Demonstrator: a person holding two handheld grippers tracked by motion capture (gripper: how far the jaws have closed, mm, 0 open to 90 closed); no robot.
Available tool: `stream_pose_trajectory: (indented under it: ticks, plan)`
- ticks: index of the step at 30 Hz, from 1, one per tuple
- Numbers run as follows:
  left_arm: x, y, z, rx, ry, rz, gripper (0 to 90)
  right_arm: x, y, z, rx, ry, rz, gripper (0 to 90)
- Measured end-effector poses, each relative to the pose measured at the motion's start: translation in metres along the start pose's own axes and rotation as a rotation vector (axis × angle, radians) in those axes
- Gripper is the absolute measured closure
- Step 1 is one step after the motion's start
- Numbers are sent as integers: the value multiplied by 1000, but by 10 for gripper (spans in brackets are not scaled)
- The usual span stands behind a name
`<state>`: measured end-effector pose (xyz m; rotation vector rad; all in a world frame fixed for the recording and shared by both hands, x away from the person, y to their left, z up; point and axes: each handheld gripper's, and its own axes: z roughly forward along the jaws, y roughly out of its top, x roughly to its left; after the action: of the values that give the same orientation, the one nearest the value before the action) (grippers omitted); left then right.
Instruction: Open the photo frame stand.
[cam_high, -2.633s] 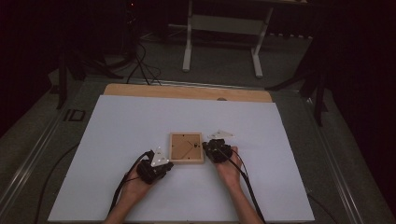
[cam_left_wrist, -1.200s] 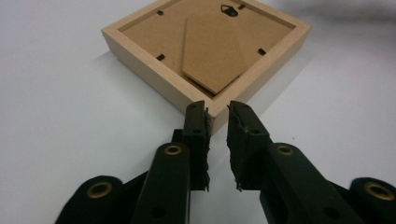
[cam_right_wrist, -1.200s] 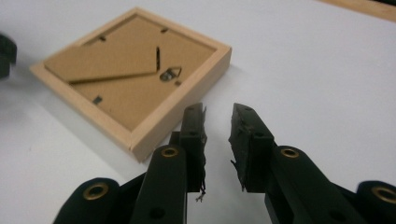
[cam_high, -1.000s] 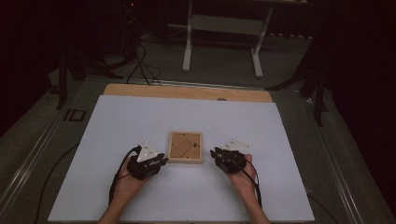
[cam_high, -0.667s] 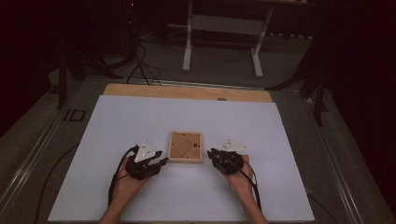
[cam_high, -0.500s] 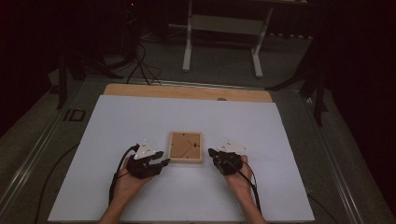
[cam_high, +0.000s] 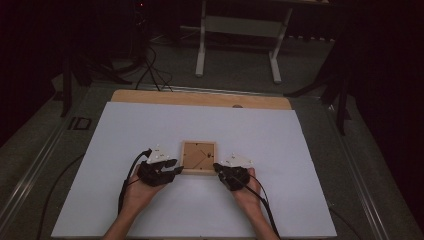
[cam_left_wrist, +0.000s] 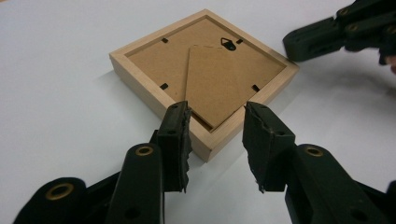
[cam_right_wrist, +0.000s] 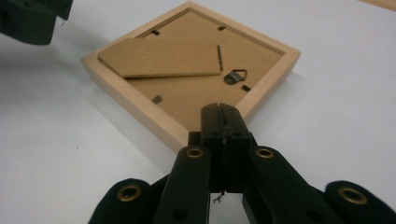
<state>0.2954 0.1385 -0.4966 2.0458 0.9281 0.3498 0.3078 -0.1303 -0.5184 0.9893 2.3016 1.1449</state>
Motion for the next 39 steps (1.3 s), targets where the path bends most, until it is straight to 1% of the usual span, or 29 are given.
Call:
stream_pose_trajectory:
  ticks: [2,5,8,11,12,17,18,20,24,26,29,33,39]
  plan:
    - [0,2,1,4,0,0,614,1,1,1,0,0,7,897]
    - [1,5,2,9,11,3,615,2,1,1,1,-3,3,897]
    - [3,9,4,12,9,-2,615,3,1,0,5,-5,-4,897]
    - [4,13,7,21,9,5,614,3,1,0,5,-7,-6,897]
    - [4,16,9,26,11,9,581,3,1,0,4,-4,-1,897]
    - [5,23,18,60,0,1,538,2,1,0,5,0,5,897]
    - [5,24,20,64,-4,0,541,3,1,0,4,-1,6,897]
    - [4,26,23,77,3,15,541,3,1,0,3,-2,6,897]
    - [3,31,27,98,6,25,542,2,0,0,2,2,9,897]
    - [2,33,29,109,15,32,537,2,0,0,0,3,12,896]
    - [0,34,33,120,27,37,511,2,0,0,0,3,12,896]
    - [-1,33,41,153,41,51,496,2,0,0,1,6,15,896]
    - [-2,35,47,158,43,46,486,2,0,0,1,6,12,896]
